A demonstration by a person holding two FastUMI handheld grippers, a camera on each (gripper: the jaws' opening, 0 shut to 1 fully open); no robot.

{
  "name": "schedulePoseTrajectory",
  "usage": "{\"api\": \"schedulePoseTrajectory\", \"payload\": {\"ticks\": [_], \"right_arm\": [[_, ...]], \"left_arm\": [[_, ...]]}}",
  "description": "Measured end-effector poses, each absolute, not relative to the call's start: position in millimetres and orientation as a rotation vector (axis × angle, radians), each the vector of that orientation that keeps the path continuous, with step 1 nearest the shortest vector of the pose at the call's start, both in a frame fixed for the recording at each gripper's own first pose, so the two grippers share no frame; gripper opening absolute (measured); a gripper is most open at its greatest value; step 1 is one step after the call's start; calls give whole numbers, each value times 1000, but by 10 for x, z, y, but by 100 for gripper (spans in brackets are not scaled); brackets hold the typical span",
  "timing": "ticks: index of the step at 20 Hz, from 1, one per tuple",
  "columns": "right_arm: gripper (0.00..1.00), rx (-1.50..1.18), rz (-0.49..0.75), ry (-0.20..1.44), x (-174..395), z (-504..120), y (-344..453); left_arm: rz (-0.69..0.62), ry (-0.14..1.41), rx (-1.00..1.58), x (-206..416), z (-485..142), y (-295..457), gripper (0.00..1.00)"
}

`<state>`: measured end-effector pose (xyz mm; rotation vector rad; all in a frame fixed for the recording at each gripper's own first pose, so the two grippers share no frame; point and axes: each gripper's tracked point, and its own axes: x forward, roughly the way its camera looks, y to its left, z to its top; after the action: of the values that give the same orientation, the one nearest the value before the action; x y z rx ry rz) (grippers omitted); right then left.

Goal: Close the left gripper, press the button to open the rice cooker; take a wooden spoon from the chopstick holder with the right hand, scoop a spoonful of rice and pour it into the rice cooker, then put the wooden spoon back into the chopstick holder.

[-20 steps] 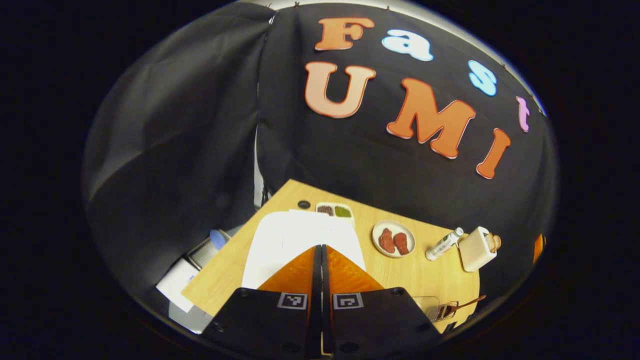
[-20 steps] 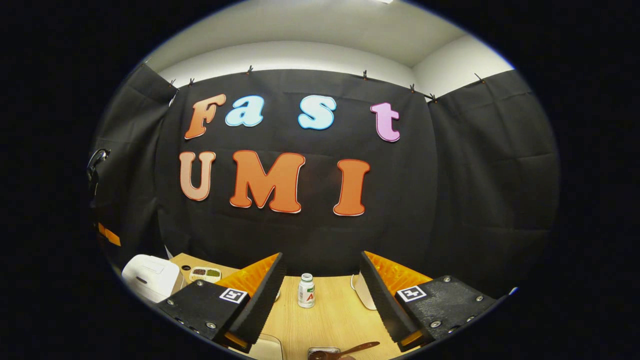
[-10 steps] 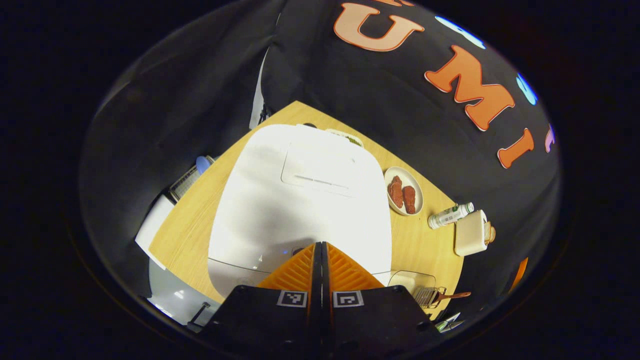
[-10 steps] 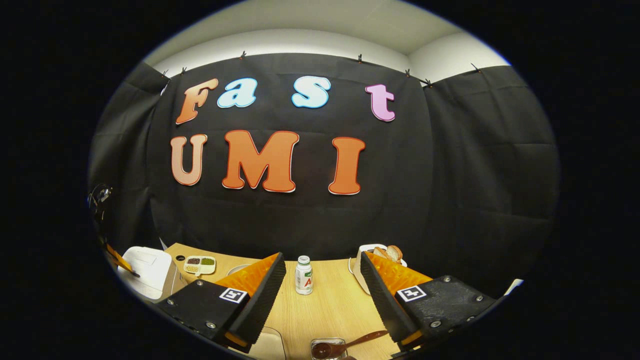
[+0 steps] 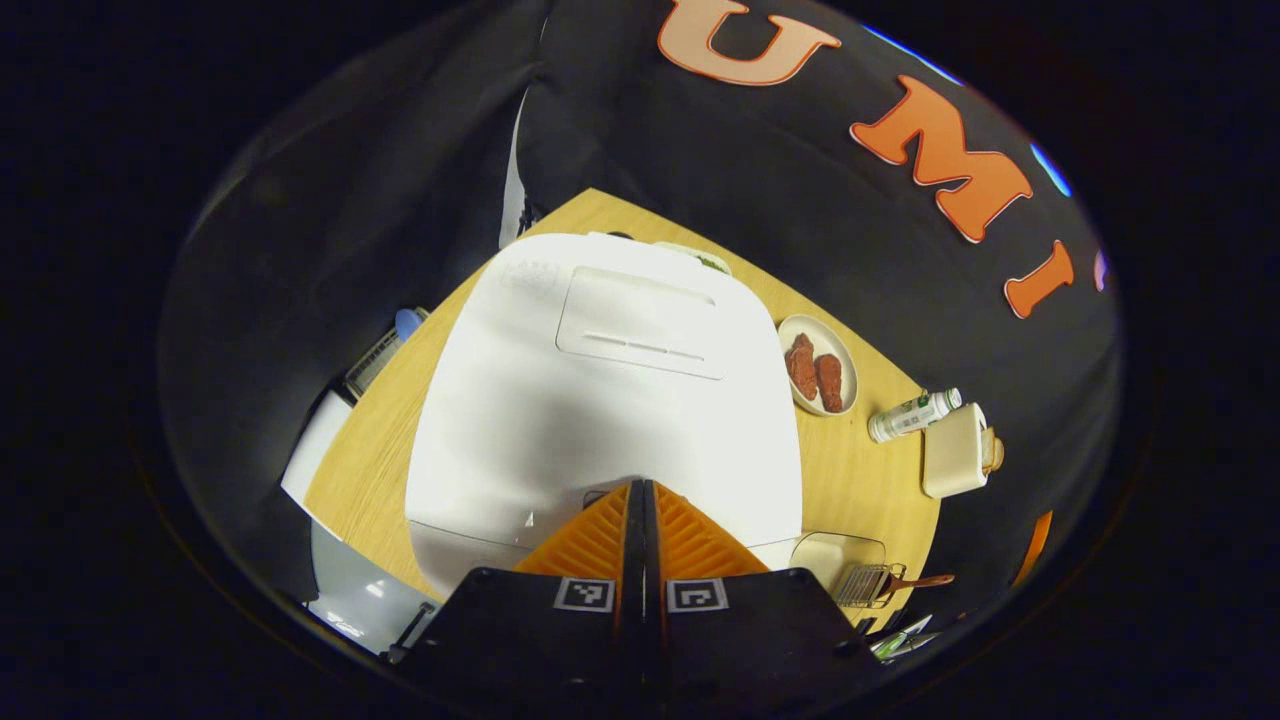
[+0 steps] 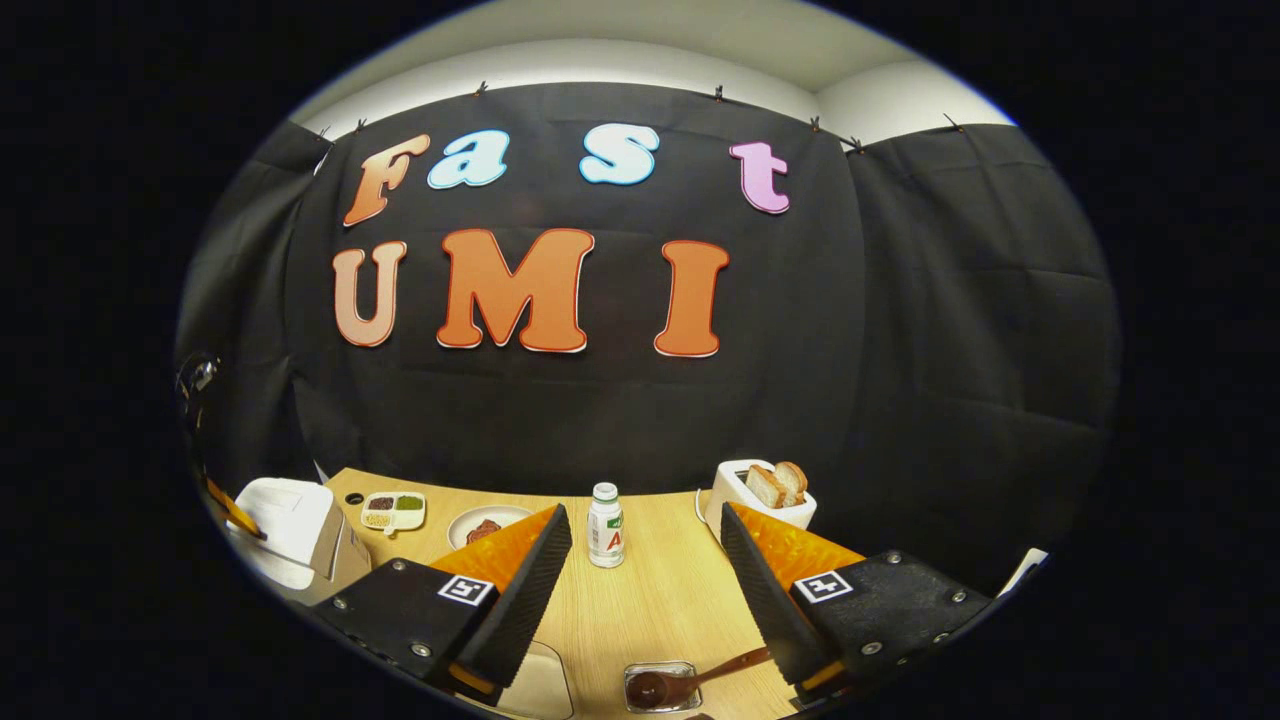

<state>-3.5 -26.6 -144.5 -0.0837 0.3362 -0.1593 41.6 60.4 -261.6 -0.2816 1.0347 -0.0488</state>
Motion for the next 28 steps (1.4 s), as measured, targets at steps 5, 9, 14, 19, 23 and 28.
{"api": "schedulePoseTrajectory", "payload": {"ticks": [5, 9, 14, 19, 23, 28], "right_arm": [[94, -38, -166, 415, -194, -1729, -394], [94, -8, -173, 443, -333, -1854, -562], [94, -2, -214, 481, -522, -2010, -942], [94, 45, -269, 541, -708, -2257, -1352], [93, 150, -261, 639, -819, -2770, -1337], [93, 259, -222, 742, -831, -3306, -1199]], "left_arm": [[-36, 648, -37, 801, -1651, 688, 5], [-3, 419, -15, 847, -1077, 645, 6], [-16, 232, -5, 585, -564, 283, 5], [-59, 217, -25, 425, -513, -118, 46], [-85, 207, -31, 352, -472, -383, 84], [-53, 13, 56, 269, -98, -444, 90]]}}
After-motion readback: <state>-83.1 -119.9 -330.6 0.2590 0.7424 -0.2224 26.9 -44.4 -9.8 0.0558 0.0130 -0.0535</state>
